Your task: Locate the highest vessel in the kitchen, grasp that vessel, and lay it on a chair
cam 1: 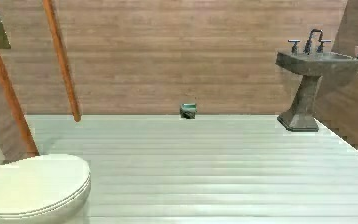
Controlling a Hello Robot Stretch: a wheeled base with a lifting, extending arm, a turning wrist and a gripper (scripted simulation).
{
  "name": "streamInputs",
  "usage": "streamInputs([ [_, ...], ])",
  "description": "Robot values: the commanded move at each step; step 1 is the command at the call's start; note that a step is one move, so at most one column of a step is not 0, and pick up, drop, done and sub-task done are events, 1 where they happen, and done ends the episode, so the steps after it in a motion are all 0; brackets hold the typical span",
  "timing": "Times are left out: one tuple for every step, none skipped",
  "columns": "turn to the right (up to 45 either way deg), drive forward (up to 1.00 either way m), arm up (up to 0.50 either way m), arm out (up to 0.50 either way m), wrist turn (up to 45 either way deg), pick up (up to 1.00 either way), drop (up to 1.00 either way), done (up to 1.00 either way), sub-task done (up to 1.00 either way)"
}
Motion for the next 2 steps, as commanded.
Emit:
streamInputs([
  [0.0, 1.00, 0.00, 0.00, 0.0, 0.00, 0.00, 0.00, 0.00],
  [0.0, 0.40, 0.00, 0.00, 0.0, 0.00, 0.00, 0.00, 0.00],
])
